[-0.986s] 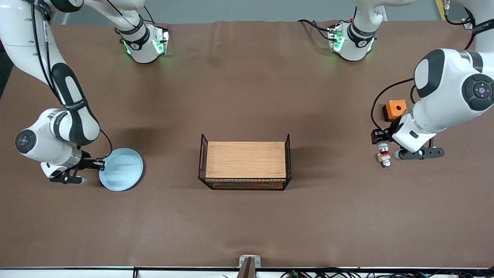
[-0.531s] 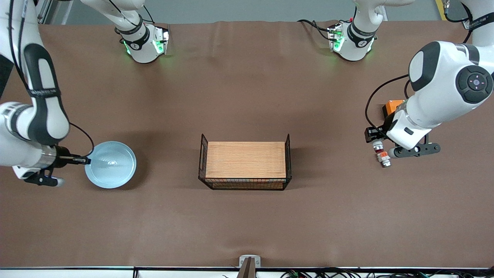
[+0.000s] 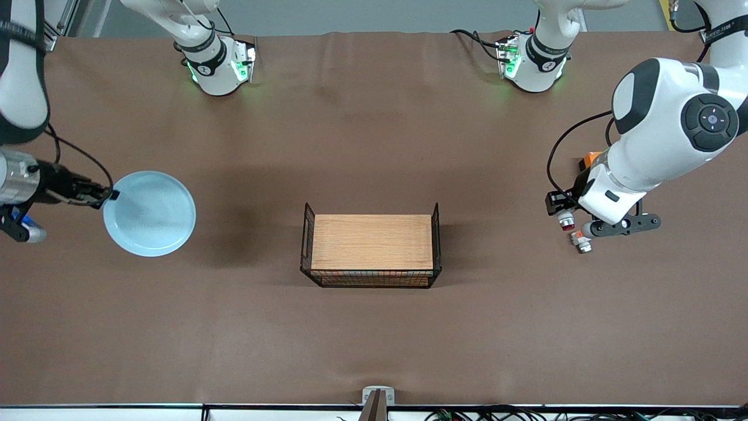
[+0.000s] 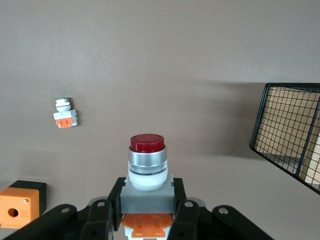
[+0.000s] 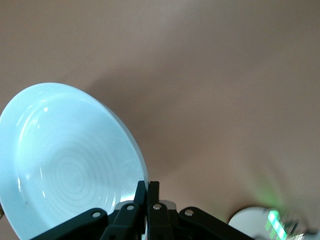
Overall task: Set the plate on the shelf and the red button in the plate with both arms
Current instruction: 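Carry the plate with the right gripper onto the wooden tray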
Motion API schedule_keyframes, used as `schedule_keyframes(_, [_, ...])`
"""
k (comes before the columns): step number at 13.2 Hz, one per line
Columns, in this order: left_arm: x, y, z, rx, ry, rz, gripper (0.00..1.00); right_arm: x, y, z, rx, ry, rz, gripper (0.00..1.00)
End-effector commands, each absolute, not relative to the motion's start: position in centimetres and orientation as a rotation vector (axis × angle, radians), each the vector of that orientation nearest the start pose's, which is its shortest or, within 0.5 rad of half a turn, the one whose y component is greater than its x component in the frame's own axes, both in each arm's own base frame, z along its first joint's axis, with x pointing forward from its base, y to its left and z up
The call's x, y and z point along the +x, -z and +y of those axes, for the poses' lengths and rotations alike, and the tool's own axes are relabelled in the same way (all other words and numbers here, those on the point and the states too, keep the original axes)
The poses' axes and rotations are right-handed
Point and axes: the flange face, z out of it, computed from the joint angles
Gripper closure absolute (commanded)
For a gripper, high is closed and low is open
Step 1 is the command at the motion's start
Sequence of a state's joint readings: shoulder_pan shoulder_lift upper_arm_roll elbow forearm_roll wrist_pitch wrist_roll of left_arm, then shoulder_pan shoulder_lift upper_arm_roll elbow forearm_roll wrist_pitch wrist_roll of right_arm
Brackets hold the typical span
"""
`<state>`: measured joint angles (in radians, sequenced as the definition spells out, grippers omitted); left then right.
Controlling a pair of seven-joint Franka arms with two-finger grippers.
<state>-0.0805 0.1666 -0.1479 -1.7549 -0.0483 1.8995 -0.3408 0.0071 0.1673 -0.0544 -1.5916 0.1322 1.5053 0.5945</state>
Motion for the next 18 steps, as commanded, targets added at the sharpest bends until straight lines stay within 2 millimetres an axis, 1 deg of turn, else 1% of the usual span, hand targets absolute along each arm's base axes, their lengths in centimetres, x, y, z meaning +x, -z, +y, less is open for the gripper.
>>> schedule_keyframes(1, [59.1,-47.6,-13.7,-3.18,-0.066,-0.225,0.7,56.5,-56.6,7.2,-2.86,-0.422,1.242,1.0])
schedule_keyframes(2, [59.0,-47.4,-13.6,-3.177,-0.077,-0.229,0.7,56.0,-58.0,10.2,-2.842,-0.405,1.317,1.0])
schedule_keyframes(3, [59.0,-47.4,-13.7,-3.177,-0.077,-0.227,0.7,55.4,-58.7,13.3,-2.829,-0.392,1.382,1.0])
schedule_keyframes(4, [59.1,-47.5,-13.6,-3.178,-0.075,-0.229,0.7,54.5,-59.5,16.8,-2.799,-0.371,1.473,1.0])
schedule_keyframes(6, [59.0,-47.3,-13.6,-3.177,-0.08,-0.229,0.7,52.6,-60.7,22.8,-2.739,-0.323,1.604,1.0])
schedule_keyframes(8, [59.0,-47.4,-13.4,-3.175,-0.084,-0.234,0.7,50.8,-60.8,27.4,-2.684,-0.317,1.71,1.0])
schedule_keyframes(9, [59.0,-47.4,-13.4,-3.175,-0.087,-0.231,0.7,49.9,-60.9,29.9,-2.647,-0.283,1.747,1.0])
schedule_keyframes(10, [59.0,-47.4,-13.3,-3.175,-0.087,-0.234,0.7,49.5,-61.0,31.5,-2.58,-0.259,1.807,1.0])
schedule_keyframes(11, [59.0,-47.4,-13.3,-3.175,-0.087,-0.234,0.7,49.1,-60.5,33.3,-2.533,-0.246,1.858,1.0])
schedule_keyframes(12, [59.0,-47.3,-13.3,-3.174,-0.089,-0.236,0.7,48.6,-59.6,35.8,-2.489,-0.223,1.903,1.0])
schedule_keyframes(14, [59.1,-47.2,-13.3,-3.174,-0.091,-0.234,0.7,49.0,-57.1,39.0,-2.35,-0.211,2.049,1.0])
schedule_keyframes(15, [59.1,-47.1,-13.4,-3.174,-0.094,-0.234,0.7,48.6,-55.6,41.1,-2.321,-0.194,2.083,1.0])
schedule_keyframes(16, [59.1,-46.9,-13.3,-3.173,-0.099,-0.236,0.7,48.5,-54.6,42.6,-2.279,-0.182,2.115,1.0])
schedule_keyframes(17, [59.1,-46.9,-13.3,-3.173,-0.099,-0.236,0.7,48.8,-53.7,43.5,-2.216,-0.175,2.152,1.0])
schedule_keyframes(18, [59.1,-46.9,-13.3,-3.173,-0.099,-0.236,0.7,49.1,-53.2,44.2,-2.178,-0.168,2.168,1.0])
